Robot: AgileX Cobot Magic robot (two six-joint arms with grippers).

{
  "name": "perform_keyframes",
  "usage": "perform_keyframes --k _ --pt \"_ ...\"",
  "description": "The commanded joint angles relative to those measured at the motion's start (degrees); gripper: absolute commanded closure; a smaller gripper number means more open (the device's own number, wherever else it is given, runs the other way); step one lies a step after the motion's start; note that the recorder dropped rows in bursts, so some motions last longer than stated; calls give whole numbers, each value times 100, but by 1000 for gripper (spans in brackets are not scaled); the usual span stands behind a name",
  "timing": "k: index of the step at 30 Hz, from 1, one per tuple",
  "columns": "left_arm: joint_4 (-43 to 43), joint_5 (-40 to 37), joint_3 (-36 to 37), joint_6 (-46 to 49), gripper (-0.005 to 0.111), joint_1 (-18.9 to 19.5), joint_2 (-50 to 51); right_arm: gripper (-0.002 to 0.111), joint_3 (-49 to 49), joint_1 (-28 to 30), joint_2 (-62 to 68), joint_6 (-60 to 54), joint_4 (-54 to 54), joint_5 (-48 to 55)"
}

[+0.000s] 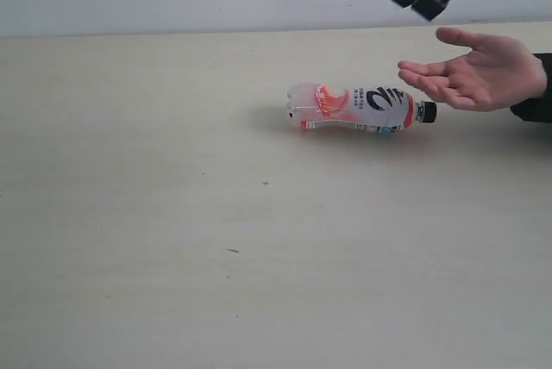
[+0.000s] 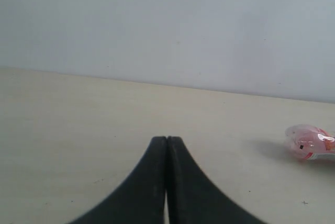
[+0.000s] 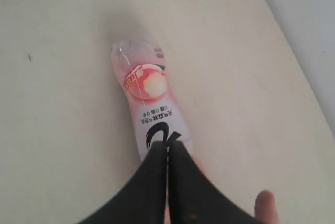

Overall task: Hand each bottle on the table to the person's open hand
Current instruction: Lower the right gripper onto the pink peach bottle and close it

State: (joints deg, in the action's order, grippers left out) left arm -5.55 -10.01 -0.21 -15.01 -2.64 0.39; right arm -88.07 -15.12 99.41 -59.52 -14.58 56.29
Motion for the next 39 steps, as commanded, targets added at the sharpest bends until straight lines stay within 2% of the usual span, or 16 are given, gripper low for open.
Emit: perform_keyframes --k 1,7,9,11,15,16,17,23,28,34,39 --pt "43 24 21 4 107 22 -39 108 -572 -448 790 -643 785 77" --pt "43 24 21 4 107 22 -39 108 -1586 -519 1914 -349 864 536" --pt "43 24 21 4 107 22 -39 103 -1762 -528 2166 -124 864 671" --pt "43 24 21 4 107 22 -39 91 -1785 -554 2319 -124 990 828" --pt "43 24 21 4 107 22 -39 44 -1785 -590 2532 -36 1213 893" --pt "43 24 21 4 107 22 -39 35 -1785 -590 2562 48 1213 773" --pt "43 24 21 4 107 22 -39 31 -1785 -590 2604 126 1213 683" --pt "43 24 21 4 107 22 -39 31 -1785 -686 2682 33 1174 405" --pt "43 24 21 4 107 22 -39 24 -1785 -686 2941 18 1215 319" --pt "43 24 21 4 107 22 -39 24 -1785 -686 3142 -76 1226 -285" --pt "43 24 21 4 107 22 -39 24 -1785 -686 3273 -76 1226 -325"
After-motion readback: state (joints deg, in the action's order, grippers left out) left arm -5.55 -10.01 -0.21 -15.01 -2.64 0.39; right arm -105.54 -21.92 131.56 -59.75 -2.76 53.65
